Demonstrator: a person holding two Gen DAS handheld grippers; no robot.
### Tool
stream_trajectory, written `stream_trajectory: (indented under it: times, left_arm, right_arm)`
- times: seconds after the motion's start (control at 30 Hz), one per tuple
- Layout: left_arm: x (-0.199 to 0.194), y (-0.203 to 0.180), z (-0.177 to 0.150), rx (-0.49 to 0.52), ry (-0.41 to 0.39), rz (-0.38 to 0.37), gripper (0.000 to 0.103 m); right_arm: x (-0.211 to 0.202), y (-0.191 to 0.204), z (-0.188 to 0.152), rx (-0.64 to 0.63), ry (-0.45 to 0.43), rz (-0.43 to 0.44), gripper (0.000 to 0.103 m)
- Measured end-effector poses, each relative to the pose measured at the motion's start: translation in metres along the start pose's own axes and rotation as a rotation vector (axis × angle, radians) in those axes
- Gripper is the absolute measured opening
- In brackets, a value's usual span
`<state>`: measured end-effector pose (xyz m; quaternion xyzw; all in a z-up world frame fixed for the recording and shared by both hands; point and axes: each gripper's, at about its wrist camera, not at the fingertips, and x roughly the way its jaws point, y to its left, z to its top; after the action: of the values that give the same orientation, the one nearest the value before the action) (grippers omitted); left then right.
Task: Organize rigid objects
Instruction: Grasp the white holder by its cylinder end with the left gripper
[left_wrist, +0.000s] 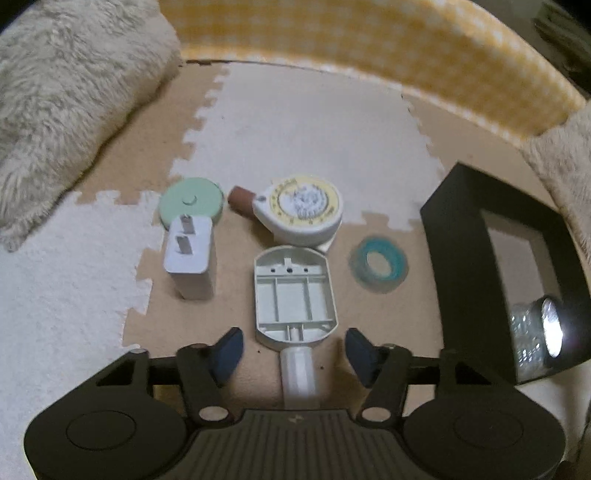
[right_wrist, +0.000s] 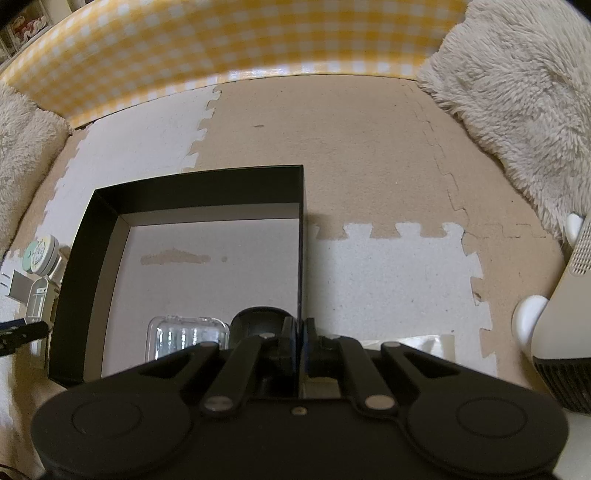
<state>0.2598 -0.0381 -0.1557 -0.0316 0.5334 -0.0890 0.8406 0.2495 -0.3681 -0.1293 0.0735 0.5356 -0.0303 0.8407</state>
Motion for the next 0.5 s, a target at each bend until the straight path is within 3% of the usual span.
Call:
stream_trajectory:
  times: [0.13,0.5]
  left_arm:
    - [0.0016,-0.0058,-0.001,0.056,-0.02,0.027,0.048]
    - [-0.0076,-0.0097,-0.003,0.059,-0.062,0.031,0.047]
  right_arm:
    - [0.0,0.0,0.0,0.0,0.0,0.0,0.004]
    - [-0.0002,0.0009,0.0003,-0.002,0.001,-0.002,0.004]
